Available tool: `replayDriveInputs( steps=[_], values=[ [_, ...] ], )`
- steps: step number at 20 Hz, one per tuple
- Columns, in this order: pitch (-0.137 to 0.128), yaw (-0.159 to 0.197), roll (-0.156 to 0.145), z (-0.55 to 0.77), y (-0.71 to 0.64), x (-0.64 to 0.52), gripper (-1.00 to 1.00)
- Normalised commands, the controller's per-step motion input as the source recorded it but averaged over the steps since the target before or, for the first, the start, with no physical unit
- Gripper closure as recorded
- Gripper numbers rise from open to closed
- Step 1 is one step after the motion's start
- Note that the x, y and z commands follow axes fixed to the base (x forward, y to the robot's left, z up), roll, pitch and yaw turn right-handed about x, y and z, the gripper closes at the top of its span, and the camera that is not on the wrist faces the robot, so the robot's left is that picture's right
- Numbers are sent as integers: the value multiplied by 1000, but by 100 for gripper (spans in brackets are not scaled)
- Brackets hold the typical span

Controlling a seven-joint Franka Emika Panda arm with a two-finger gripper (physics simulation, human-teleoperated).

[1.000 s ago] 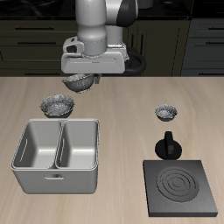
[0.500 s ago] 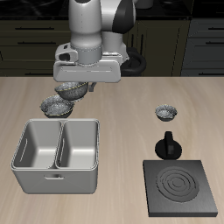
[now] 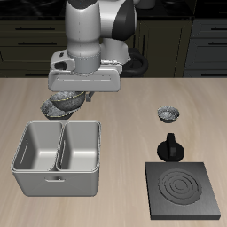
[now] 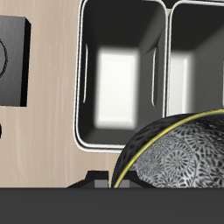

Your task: Place the medium-sized bowl inside the left compartment of the bowl drainer

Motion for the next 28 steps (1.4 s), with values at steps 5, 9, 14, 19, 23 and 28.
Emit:
replayDriveInputs(
  steps=[5, 9, 14, 19, 23, 28],
  values=[
    [12, 6, -14, 16, 41, 317, 100],
    [3, -6, -23, 43, 24, 226, 100],
    [-9, 2, -19, 77, 66, 222, 100],
    [17, -18, 26, -189, 120, 18, 100],
    [30, 0, 5, -254, 45, 78, 100],
    [40, -3, 8, -357, 102, 51, 100]
  ],
)
